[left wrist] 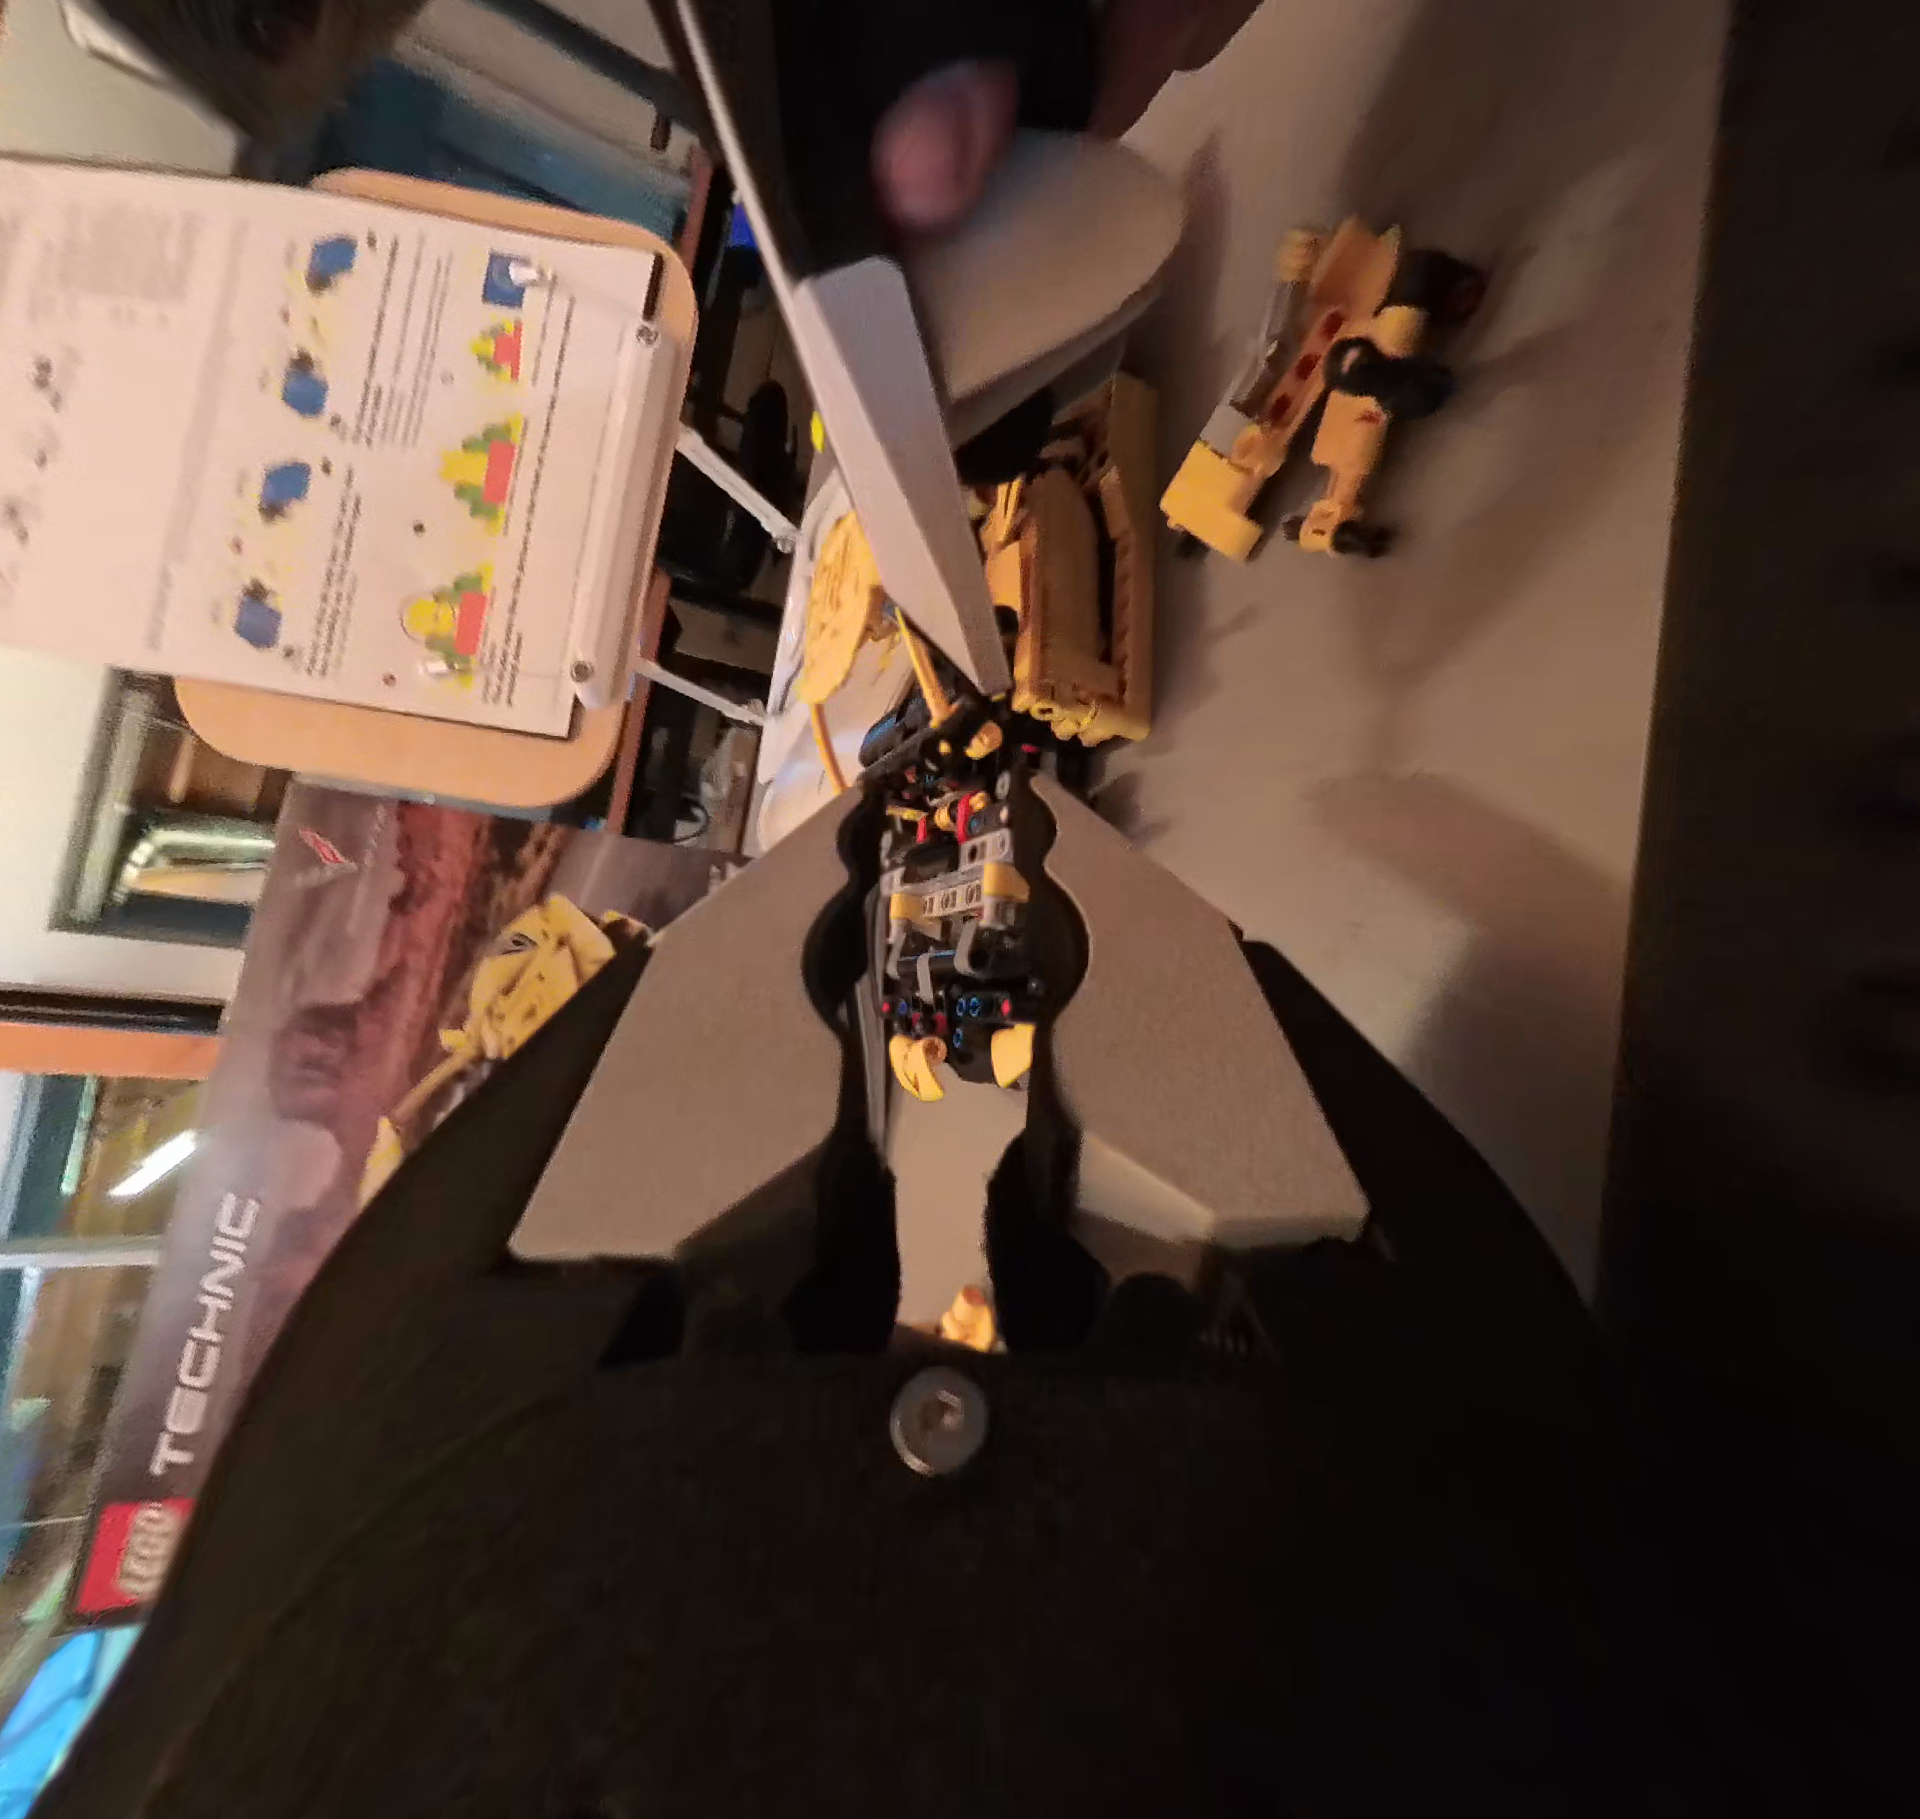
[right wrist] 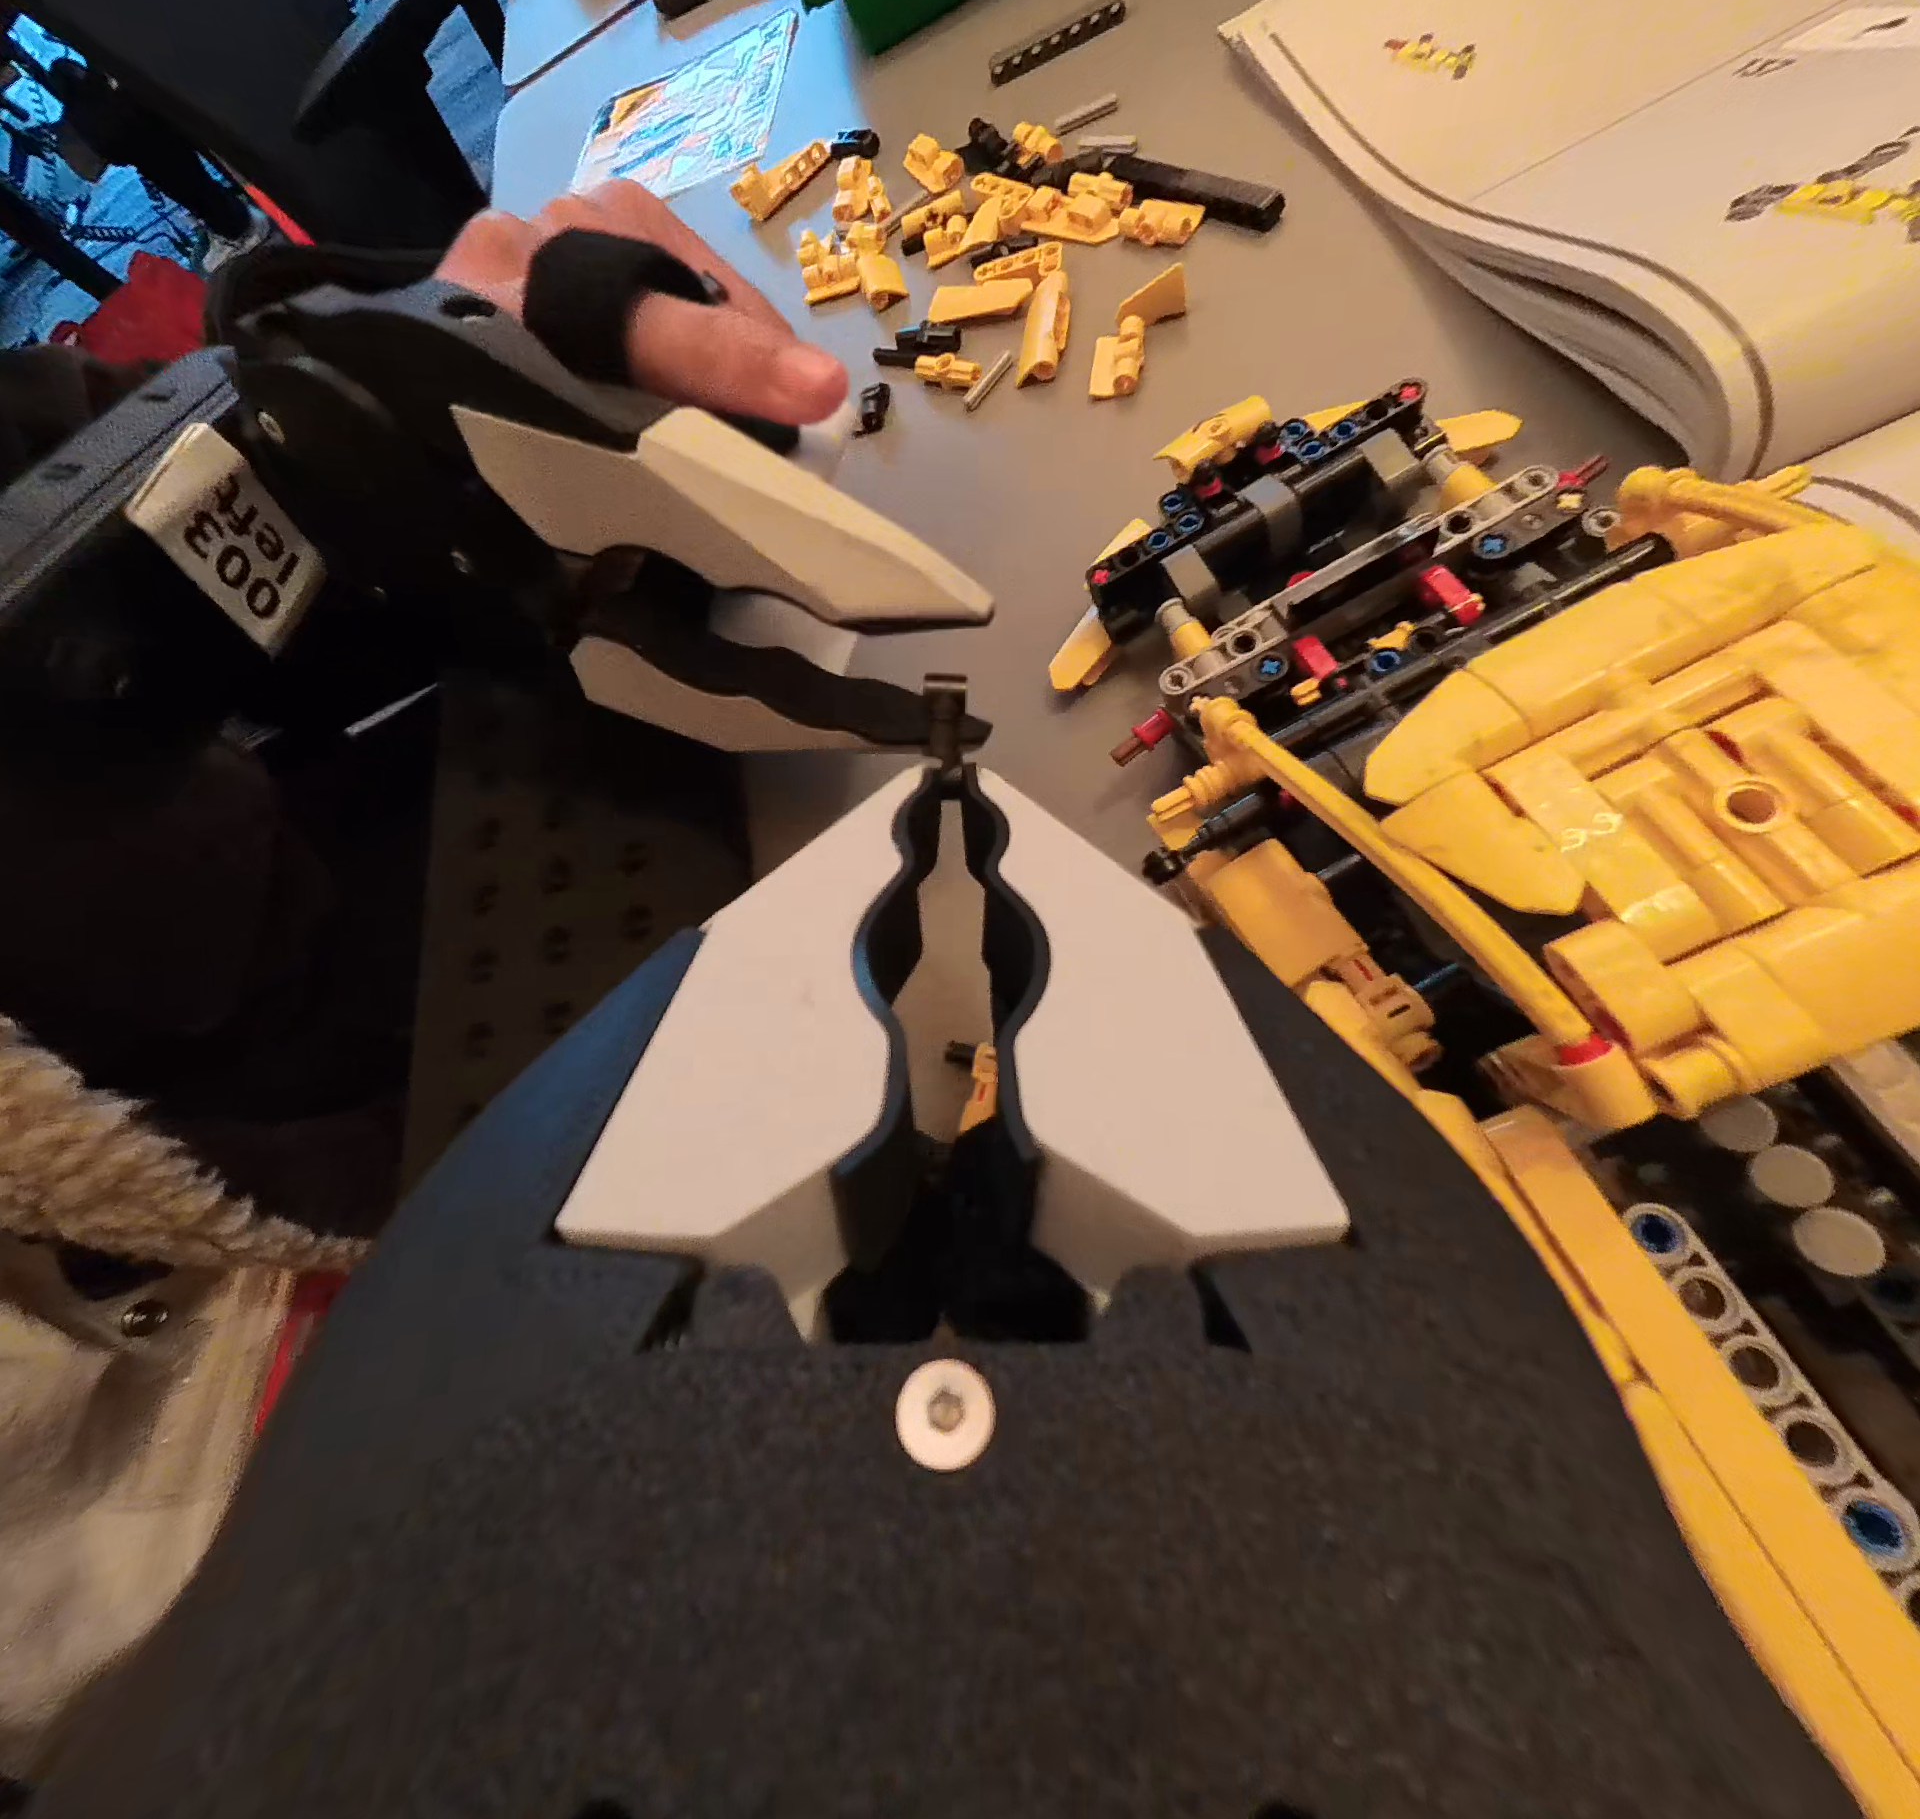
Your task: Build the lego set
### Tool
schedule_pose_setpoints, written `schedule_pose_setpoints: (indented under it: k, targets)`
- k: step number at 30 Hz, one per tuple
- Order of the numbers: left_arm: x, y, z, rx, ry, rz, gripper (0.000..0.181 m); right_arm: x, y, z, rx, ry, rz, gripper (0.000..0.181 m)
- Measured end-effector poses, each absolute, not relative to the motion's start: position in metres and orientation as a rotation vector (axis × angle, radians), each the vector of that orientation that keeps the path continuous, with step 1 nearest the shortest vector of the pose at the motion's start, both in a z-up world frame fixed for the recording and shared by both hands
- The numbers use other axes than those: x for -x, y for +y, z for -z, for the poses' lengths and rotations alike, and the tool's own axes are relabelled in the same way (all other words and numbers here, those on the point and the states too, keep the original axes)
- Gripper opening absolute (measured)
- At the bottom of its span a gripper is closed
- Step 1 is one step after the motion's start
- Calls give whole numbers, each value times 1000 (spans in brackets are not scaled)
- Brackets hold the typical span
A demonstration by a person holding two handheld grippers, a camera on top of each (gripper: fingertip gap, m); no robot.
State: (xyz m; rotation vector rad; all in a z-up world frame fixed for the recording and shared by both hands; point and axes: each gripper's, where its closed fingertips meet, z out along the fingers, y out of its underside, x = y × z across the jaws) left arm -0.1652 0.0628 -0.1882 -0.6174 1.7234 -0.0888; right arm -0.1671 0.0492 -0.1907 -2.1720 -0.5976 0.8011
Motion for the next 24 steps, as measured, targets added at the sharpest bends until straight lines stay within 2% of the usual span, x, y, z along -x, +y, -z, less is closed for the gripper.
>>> schedule_pose_setpoints:
  k: [3, 5, 13, 17, 24]
  targets:
    - [165, 62, 190, 590, 1726, 58, 21, 170, 46, 193, 2182, -621, -811, 3]
    - [165, 60, 190, 561, 1732, 46, 6, 170, 46, 192, 2180, -627, -802, 3]
    - [163, 55, 186, 478, 1708, -24, 15, 170, 46, 193, 2194, -602, -841, 2]
    - [162, 56, 194, 418, 1735, -103, 8, 169, 45, 196, 2208, -609, -825, 2]
    - [162, 58, 184, 480, 1699, -60, 6, 167, 50, 179, 2131, -531, -894, 3]
